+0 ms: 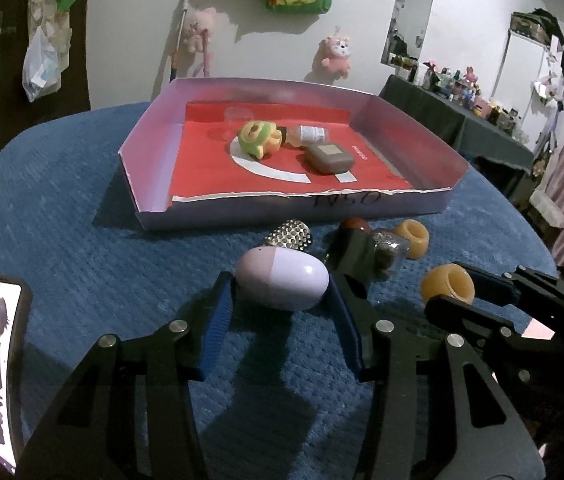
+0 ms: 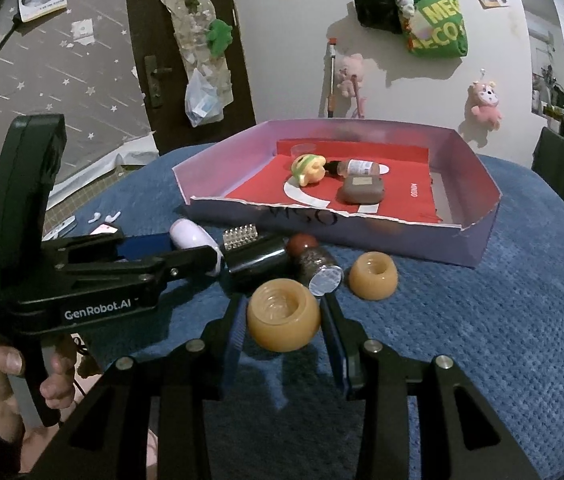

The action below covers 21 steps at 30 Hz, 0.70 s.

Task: Organize rigid objects
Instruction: 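Grasp the lavender round case with the left tool while the right tool grasps an amber ring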

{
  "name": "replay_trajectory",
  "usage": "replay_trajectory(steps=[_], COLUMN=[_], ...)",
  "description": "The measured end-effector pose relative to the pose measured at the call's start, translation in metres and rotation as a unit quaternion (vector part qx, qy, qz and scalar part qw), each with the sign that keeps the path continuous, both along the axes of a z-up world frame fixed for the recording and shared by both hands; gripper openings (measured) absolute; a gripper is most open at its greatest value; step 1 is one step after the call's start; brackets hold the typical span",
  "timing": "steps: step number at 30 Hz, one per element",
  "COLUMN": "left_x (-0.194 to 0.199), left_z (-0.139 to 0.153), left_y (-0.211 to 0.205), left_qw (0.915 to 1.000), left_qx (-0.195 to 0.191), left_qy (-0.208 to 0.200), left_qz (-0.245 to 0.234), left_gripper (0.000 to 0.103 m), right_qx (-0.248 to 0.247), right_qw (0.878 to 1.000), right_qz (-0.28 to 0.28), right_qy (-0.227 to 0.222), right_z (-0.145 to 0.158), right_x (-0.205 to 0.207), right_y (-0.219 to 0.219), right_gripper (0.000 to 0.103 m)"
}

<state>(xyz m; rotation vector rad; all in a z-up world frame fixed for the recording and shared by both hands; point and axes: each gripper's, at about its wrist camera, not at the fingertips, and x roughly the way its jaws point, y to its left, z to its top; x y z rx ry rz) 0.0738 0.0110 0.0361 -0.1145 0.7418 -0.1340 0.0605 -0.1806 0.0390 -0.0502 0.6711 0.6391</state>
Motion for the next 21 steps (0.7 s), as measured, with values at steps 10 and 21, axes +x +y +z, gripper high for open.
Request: replay_trajectory(steps=[10,21], left_x=[-0.001,0.016], left_z=[0.002,-0.005], left_y=[0.003,0.007], left_qw=[0.9999,0.9997], left_qx=[-0.014,-0.017], left_qy=[-0.002,0.016], left_qz=[-0.007,0.001], left_gripper=[0.028,0.029], right_qx=[0.002,-0.001], right_qw=[1.000,1.000], right_qz=[0.002,0.003], right_qy=[-0.001,0.014], right_z=[0.001,-0.006], right_x=[0.000,0.003], right_y=[0.001,0.003], right_gripper=[0.040,0.040])
